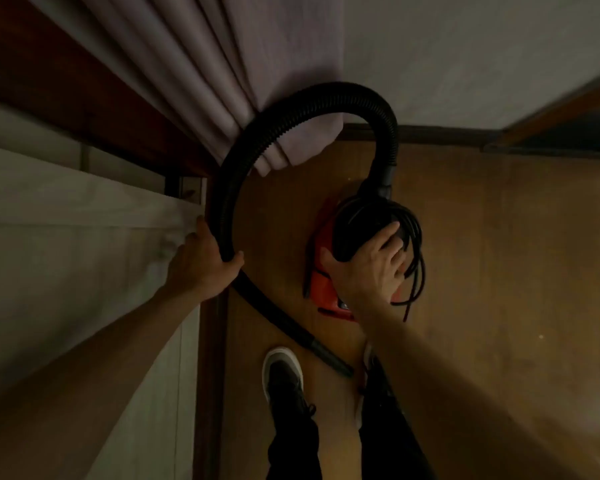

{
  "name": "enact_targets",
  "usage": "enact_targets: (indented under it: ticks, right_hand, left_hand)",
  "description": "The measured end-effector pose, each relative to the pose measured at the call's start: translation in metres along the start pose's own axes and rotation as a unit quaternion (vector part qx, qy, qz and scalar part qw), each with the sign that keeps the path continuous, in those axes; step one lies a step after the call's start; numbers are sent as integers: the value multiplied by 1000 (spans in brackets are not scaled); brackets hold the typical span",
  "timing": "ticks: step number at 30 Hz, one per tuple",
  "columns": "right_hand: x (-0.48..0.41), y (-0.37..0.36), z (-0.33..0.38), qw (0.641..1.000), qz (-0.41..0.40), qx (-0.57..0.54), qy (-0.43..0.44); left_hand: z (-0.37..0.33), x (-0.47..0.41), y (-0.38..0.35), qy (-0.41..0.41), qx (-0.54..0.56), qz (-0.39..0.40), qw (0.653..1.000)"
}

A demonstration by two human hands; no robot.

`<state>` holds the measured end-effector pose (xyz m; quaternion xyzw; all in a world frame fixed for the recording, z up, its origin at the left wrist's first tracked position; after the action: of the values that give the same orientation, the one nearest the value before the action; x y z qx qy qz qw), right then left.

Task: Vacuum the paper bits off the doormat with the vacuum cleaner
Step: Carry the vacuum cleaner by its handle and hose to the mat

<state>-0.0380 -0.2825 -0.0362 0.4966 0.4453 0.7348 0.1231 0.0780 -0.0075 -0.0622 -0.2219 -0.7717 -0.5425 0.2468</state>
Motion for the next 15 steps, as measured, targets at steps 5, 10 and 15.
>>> enact_targets:
  ticks: [5,10,15]
  right_hand:
    - [-7,-28,7,994,-48,-73,-68]
    - [-15,-39,3,988,-114,-72,-68]
    - [-16,-41,1,985,-156,-37,-59]
  left_hand:
    - [19,-18,-18,57,83,-4,995]
    - [35,-32,-40,99,142,-16,985]
    - [35,-39,-45,97,169,-53,979]
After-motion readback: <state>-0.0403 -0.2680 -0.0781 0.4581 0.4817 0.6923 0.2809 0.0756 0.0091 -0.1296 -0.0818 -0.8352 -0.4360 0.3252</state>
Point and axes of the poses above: each hand's wrist, its own x-axis away from the middle knuckle, its own y-axis out of the back of the hand, z = x × y, the point moved 10 cm from there along -x, towards the middle knuckle, and after that the axes turned 4 degrees about x, right-handed, at the moved point
